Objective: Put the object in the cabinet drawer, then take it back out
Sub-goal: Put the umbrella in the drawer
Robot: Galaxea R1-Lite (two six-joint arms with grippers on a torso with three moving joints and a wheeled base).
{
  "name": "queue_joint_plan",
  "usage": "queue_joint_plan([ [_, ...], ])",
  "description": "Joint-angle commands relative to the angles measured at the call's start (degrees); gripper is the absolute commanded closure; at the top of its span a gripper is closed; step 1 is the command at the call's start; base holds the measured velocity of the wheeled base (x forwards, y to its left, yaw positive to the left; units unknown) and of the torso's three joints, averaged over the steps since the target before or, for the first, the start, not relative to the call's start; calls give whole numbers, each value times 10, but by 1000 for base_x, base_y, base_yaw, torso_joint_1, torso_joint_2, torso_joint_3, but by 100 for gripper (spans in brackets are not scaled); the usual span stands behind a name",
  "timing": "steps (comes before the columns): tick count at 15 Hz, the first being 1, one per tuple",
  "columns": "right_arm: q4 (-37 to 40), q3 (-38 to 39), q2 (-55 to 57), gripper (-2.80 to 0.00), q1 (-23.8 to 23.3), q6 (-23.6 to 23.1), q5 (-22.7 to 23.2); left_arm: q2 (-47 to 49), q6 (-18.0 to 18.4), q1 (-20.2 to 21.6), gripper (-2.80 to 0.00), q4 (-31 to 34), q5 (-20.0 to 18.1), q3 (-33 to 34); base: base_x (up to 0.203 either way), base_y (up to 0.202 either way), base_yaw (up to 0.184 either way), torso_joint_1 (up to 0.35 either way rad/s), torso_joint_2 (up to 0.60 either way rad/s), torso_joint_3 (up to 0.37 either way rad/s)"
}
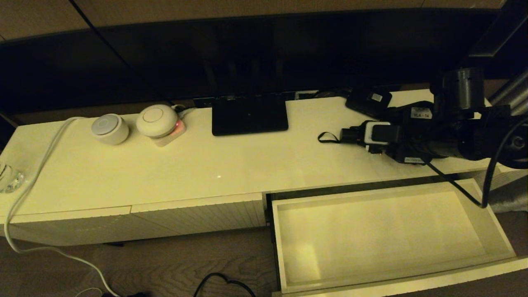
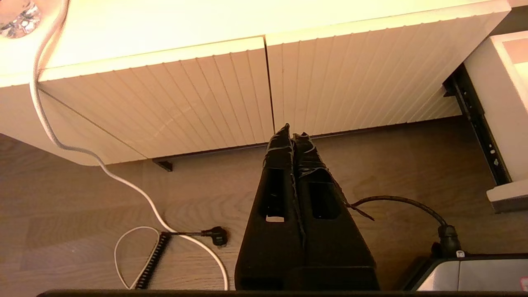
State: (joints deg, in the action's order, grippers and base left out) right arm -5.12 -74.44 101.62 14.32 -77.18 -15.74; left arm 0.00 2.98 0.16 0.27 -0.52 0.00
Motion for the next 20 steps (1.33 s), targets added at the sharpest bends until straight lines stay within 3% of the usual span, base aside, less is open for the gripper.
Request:
queue_joint_plan([
  [1,-1,-22,39,-280,1,-5,0,0,0,0,0,0,0,2,0,0,0,0,0,0],
  [5,-55,-54,67,-280,0,-3,-1,0,0,0,0,0,0,2,0,0,0,0,0,0],
  [9,-56,-102,80,-280,-3,-6,-1,0,1,0,0,0,0,2,0,0,0,0,0,0],
  [15,-48,-96,76,-280,-10,-9,-11,0,0,0,0,0,0,2,0,0,0,0,0,0],
  [16,-33,-96,74,0,-10,-9,-19,0,0,0,0,0,0,2,0,0,0,0,0,0],
  [20,24,-100,68,0,-12,-5,-30,0,0,0,0,0,0,2,0,0,0,0,0,0],
])
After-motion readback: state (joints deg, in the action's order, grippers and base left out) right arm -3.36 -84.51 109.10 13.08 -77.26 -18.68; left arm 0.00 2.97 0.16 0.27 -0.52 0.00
